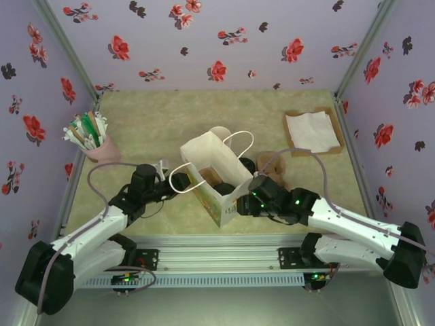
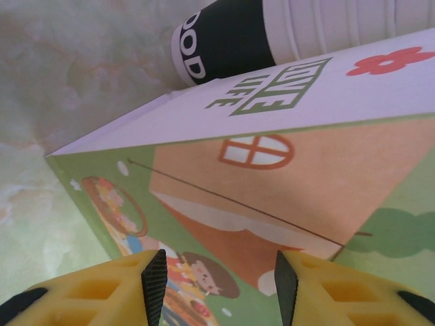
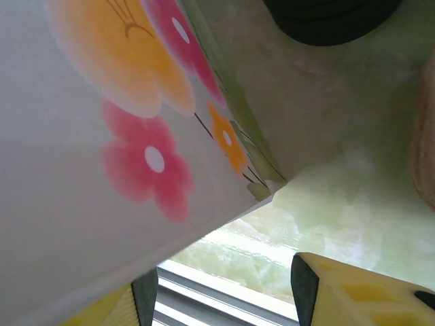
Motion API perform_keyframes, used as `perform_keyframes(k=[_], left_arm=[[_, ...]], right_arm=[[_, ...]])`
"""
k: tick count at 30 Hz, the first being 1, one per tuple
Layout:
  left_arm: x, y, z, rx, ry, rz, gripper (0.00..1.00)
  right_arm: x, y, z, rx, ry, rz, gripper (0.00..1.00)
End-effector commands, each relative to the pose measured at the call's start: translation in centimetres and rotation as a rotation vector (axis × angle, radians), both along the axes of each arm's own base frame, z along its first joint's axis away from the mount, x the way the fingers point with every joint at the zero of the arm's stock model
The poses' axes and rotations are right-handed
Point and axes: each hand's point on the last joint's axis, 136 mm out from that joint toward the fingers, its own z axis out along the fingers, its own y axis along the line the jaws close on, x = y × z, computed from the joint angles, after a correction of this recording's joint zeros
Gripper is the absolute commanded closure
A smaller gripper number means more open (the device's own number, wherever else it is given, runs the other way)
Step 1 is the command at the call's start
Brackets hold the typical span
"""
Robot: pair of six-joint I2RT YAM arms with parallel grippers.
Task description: Pack the takeout coffee
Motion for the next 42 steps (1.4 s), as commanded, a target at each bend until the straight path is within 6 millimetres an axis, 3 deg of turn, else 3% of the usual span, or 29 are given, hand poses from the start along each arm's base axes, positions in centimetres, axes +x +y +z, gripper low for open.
perform_keyframes(k=[1, 11, 30, 37, 42], left_arm=[[1.7, -0.5, 2.2, -0.005, -0.096, -0.001, 0.51], [4.2, 0.1, 2.2, 0.037, -0.11, 0.015, 0.49], [10.7, 2.0, 1.7, 0.048, -0.093, 0.061, 0.44], [9.1, 3.0, 2.6, 0.063, -0.082, 0.076, 0.38], [7.1, 4.5, 4.1, 0.101, -0.091, 0.1, 0.22]], right_arm=[[0.2, 1.2, -0.1, 0.027, 0.002, -0.004, 0.44], [1.5, 2.1, -0.3, -0.035, -0.016, -0.011, 0.44], [5.0, 3.4, -0.3, -0.137, -0.052, -0.063, 0.42], [4.0, 0.9, 0.3, -0.133, -0.061, -0.118, 0.41], [2.9, -1.3, 2.4, -0.102, -0.099, -0.137, 0.35]])
